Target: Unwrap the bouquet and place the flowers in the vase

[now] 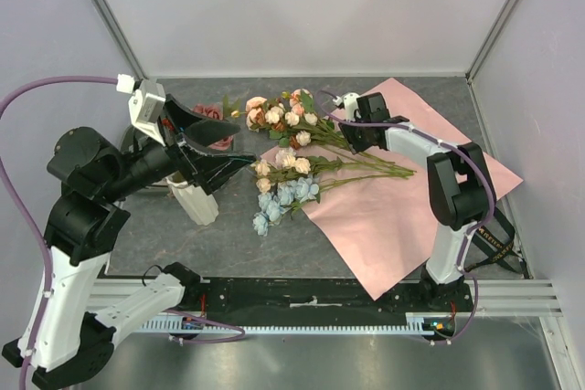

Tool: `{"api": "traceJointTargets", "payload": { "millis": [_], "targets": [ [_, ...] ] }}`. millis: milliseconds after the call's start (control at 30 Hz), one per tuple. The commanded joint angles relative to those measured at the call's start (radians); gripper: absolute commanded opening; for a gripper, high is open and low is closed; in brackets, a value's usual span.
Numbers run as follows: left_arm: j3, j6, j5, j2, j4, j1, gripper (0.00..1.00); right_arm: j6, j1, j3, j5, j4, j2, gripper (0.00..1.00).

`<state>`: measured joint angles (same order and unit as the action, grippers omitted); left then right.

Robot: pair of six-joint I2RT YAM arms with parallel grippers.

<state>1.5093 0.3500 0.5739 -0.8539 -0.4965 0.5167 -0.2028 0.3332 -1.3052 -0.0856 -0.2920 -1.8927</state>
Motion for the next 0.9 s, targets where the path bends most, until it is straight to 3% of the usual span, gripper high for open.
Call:
{"api": "traceJointTargets", "payload": {
  "millis": [0, 333, 467, 867],
  "targets": [
    [0.008, -0.022, -0.006, -0.011, -0.011, -0.001, 0.87, -0.029, 0.021, -0.008, 0.036, 0.053, -0.026, 0.43],
    [-0.037, -0.026, -0.023, -0.014, -0.014, -0.001, 0.87, -0.070, 0.102, 0.021, 0.179, 0.096, 0.001, 0.22],
    [-0.050, -0.020, -0.023, -0.011, -0.014, -0.001, 0.87, -0.089, 0.109, 0.011, 0.172, 0.093, -0.017, 0.36],
    [-0.046, -0.014, -0.035, -0.005, -0.045, -0.003, 0.87, -0.102, 0.113, -0.029, 0.089, 0.094, -0.068, 0.33]
  ]
}}
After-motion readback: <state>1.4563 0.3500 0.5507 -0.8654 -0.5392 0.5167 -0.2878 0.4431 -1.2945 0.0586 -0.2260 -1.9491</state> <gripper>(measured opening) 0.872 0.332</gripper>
